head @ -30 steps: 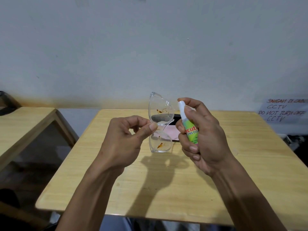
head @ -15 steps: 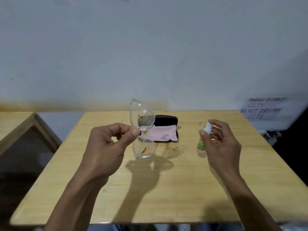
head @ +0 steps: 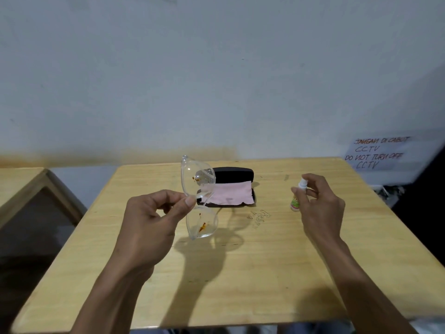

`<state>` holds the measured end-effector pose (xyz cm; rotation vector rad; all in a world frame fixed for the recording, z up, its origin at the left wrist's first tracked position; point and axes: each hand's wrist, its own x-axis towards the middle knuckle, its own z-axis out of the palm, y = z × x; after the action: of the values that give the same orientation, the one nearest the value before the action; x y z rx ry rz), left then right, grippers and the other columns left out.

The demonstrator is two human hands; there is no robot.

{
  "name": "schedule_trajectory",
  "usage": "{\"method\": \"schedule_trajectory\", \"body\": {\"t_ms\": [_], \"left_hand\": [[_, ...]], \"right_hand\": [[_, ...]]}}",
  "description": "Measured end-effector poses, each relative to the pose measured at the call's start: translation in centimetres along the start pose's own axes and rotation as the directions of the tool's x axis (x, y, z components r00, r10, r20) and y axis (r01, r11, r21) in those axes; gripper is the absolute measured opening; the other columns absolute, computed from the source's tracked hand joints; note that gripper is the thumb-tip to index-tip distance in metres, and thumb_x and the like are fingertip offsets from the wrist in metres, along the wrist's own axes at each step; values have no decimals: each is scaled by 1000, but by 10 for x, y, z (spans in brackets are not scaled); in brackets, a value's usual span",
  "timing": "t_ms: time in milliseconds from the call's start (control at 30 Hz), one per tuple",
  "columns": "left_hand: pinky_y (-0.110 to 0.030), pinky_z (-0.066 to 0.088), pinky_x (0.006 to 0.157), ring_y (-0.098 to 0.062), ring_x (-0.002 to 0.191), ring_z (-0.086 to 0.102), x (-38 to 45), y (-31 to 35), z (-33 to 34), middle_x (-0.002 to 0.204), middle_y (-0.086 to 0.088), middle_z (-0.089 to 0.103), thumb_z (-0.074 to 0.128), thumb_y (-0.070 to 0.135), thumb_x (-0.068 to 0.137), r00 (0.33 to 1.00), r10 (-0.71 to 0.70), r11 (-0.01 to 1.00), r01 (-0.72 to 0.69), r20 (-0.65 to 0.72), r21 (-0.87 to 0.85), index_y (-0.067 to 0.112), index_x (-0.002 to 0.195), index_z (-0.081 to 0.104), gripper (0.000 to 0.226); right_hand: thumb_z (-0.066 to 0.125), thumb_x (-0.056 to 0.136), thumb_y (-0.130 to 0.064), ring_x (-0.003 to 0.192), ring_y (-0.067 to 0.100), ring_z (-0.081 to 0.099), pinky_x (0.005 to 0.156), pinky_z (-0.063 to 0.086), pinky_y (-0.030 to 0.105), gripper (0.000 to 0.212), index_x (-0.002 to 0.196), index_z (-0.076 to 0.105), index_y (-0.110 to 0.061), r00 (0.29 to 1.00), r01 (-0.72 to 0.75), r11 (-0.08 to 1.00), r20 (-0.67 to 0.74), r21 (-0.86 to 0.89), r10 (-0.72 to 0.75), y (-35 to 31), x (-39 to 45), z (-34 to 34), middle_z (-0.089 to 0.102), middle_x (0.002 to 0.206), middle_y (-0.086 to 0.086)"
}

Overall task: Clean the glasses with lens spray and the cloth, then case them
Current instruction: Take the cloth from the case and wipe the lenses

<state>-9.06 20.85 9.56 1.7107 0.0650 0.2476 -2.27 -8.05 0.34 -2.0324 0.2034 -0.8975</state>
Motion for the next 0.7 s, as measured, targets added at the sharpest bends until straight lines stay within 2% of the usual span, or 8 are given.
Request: {"method": "schedule_trajectory", "body": {"t_ms": [100, 167, 233, 333, 433, 533, 600, 700], "left_hand": [[-11, 47, 68, -10, 73, 56, -1, -1, 1, 71, 0, 70, 77, 19, 79, 1000, -6, 1000, 6, -8, -2, 14, 69, 76, 12], [-15, 47, 71, -11, 74, 56, -1, -1, 0, 73, -2, 70, 77, 18, 79, 1000, -12, 1000, 12, -10, -7, 13, 69, 75, 12], [-17, 48, 71, -11, 74, 56, -2, -1, 0, 73, -3, 70, 77, 18, 79, 1000, -14, 1000, 14, -17, -6, 12, 70, 75, 11], [-11, 47, 67, -10, 73, 56, -1, -2, -2, 73, -2, 70, 77, 17, 80, 999, -17, 1000, 17, -30, 6, 13, 70, 76, 11], [-9, 47, 66, -8, 71, 58, 0, -4, -3, 72, -2, 71, 77, 17, 80, 999, -20, 1000, 20, -26, 14, 13, 68, 75, 12], [-5, 46, 63, -6, 69, 59, 0, -5, -5, 73, -6, 73, 77, 17, 79, 999, -26, 1000, 26, -27, 16, 12, 68, 75, 12], [-11, 47, 68, -6, 70, 59, 1, -7, -8, 77, -10, 73, 77, 19, 79, 999, -37, 999, 37, -30, 13, 10, 70, 76, 12], [-25, 46, 73, -7, 69, 58, 5, -11, -12, 69, -2, 70, 78, 25, 75, 999, -45, 999, 45, -17, 3, 12, 70, 77, 14]], "right_hand": [[78, 85, -15, 82, 22, 72, 68, 57, 29, 28, 110, 66, -20, 1000, -3, 1000, -4, -28, 3, 3, 0, 1, 72, 93, 2], [79, 83, -17, 96, 27, 67, 78, 53, 40, 32, 112, 66, -17, 997, 60, 992, -33, -111, -64, 3, -1, 1, 71, 106, 5], [80, 82, -17, 103, 30, 60, 80, 47, 41, 32, 112, 68, -16, 977, 180, 958, -76, -221, -201, -2, -4, 0, 68, 113, 8], [79, 83, -19, 92, 28, 59, 78, 42, 38, 27, 110, 72, -17, 948, 297, 923, -40, -243, -315, -21, -12, 9, 68, 102, 6], [79, 84, -22, 86, 26, 62, 77, 50, 47, 23, 107, 75, -22, 967, 251, 962, 75, -107, -243, -31, -18, 33, 69, 95, 0], [76, 86, -26, 90, 25, 61, 80, 48, 46, 18, 104, 76, -24, 969, 178, 975, 196, -130, -150, -27, -15, 58, 65, 88, -3], [71, 89, -31, 95, 24, 60, 84, 44, 43, 19, 107, 75, -27, 953, 141, 972, 291, -189, -82, -20, -9, 72, 61, 88, -4], [66, 92, -36, 98, 23, 58, 85, 41, 40, 22, 111, 74, -29, 923, 134, 958, 385, -254, -27, -11, 1, 88, 53, 88, -8]]}}
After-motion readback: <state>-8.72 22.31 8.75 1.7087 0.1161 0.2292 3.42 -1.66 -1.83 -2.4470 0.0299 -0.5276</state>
